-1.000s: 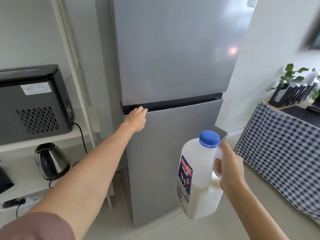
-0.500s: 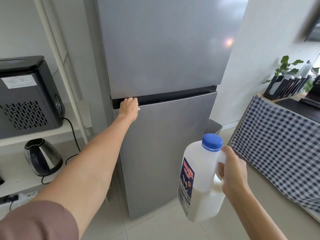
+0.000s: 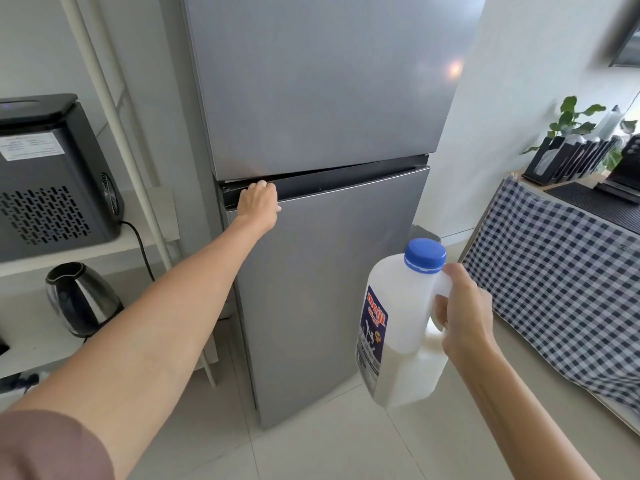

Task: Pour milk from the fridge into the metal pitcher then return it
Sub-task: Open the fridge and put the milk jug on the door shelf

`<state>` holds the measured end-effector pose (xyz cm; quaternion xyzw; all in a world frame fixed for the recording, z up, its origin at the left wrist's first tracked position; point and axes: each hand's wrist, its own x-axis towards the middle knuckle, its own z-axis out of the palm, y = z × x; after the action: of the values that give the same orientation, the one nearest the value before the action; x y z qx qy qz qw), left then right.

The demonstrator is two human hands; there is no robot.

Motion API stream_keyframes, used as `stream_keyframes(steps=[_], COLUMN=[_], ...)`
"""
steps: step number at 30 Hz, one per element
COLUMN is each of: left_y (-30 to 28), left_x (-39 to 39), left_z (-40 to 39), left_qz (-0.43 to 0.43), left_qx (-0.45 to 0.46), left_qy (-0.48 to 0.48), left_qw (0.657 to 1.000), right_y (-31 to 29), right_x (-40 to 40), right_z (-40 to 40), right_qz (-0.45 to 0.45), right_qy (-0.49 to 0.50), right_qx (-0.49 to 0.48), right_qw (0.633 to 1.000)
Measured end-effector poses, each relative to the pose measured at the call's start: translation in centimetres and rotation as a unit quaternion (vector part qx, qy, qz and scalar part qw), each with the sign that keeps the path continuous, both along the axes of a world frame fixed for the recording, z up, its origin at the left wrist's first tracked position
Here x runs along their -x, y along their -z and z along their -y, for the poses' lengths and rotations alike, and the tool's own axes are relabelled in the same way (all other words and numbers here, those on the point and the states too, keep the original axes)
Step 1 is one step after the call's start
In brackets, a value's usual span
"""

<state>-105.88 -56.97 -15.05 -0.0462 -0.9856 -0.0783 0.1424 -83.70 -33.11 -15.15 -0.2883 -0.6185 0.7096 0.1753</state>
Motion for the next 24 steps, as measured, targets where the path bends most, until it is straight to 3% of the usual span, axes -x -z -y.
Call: stream_keyframes(steps=[12,16,20,24], left_y=[-1.6,-2.2,-2.7,-3.1], left_x=[-8.7,-10.3,-11.6,-14.1], left_z=[-4.2,-6.1,-8.2,-11.2], left_qz=[0.037,-0.007,0.073,0.09], left_qx=[0.063,0.11,0.066,0.061], left_qy=[0.092,0.182,0.243,0.284], left_qw=[0.993,0.977,0.965,0.953], right_y=[-1.4,-1.2,-1.1,-1.1], right_x=[-4.7,-7.0,-9.2,-11.5], right_z=[-1.1,-1.9,-2.9,-4.1], right_qz=[-0.004,0.002,0.0,0.001], right_qy=[0.035,0.056,0.081,0.111], right_qx=[0.007,0.011,0.01,0.01], right_qw=[0.999,0.998,0.997,0.994])
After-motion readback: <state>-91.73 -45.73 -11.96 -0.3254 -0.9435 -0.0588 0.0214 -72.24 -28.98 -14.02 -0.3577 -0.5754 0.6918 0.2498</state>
